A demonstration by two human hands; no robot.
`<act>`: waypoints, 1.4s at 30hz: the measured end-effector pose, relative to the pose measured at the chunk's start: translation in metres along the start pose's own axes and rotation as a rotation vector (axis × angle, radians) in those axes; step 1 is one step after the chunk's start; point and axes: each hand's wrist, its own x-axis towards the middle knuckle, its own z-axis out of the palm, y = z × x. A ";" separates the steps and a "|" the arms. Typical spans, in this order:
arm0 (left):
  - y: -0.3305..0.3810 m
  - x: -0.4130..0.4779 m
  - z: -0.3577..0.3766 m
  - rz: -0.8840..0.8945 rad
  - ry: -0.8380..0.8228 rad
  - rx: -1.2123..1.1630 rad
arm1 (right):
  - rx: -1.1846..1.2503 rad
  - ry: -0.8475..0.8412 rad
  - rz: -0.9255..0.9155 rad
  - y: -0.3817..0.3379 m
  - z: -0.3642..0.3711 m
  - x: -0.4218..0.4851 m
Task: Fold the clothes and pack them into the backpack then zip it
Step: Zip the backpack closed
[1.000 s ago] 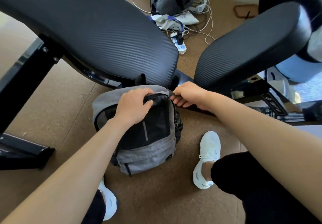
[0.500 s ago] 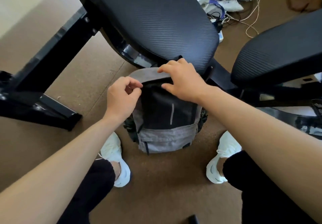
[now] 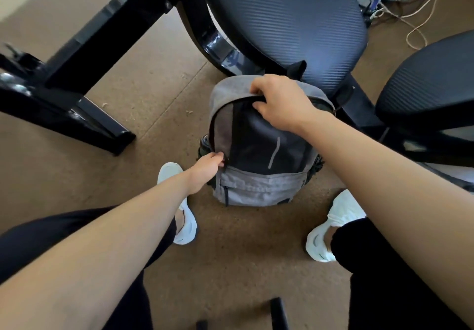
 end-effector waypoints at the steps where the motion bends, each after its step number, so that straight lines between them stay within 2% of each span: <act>1: 0.002 0.000 0.000 -0.031 0.001 -0.005 | 0.009 -0.007 0.002 0.002 -0.001 -0.001; 5: 0.002 -0.004 0.004 -0.020 0.004 0.019 | 0.033 -0.044 0.003 0.008 -0.005 -0.006; 13: -0.007 0.002 0.003 0.033 -0.004 -0.080 | 0.052 -0.059 0.001 0.011 -0.007 -0.009; 16: -0.003 0.001 0.003 -0.024 0.016 -0.257 | 0.058 -0.062 -0.004 0.011 -0.007 -0.009; 19: 0.004 0.000 0.004 -0.120 0.104 -0.505 | 0.053 -0.071 -0.002 0.012 -0.006 -0.009; 21: 0.006 -0.001 0.006 -0.154 0.119 -0.558 | 0.047 -0.075 0.000 0.013 -0.005 -0.009; 31: 0.007 -0.005 -0.007 -0.089 -0.011 -0.261 | 0.050 -0.071 -0.009 0.015 -0.005 -0.009; 34: 0.012 -0.005 -0.006 -0.091 0.000 -0.212 | 0.061 -0.072 -0.015 0.014 -0.004 -0.010; 39: 0.032 -0.015 0.002 -0.110 0.042 -0.311 | 0.072 -0.052 -0.011 0.015 -0.003 -0.010; 42: 0.049 -0.025 0.005 -0.088 0.084 -0.454 | 0.066 -0.047 -0.010 0.015 -0.004 -0.010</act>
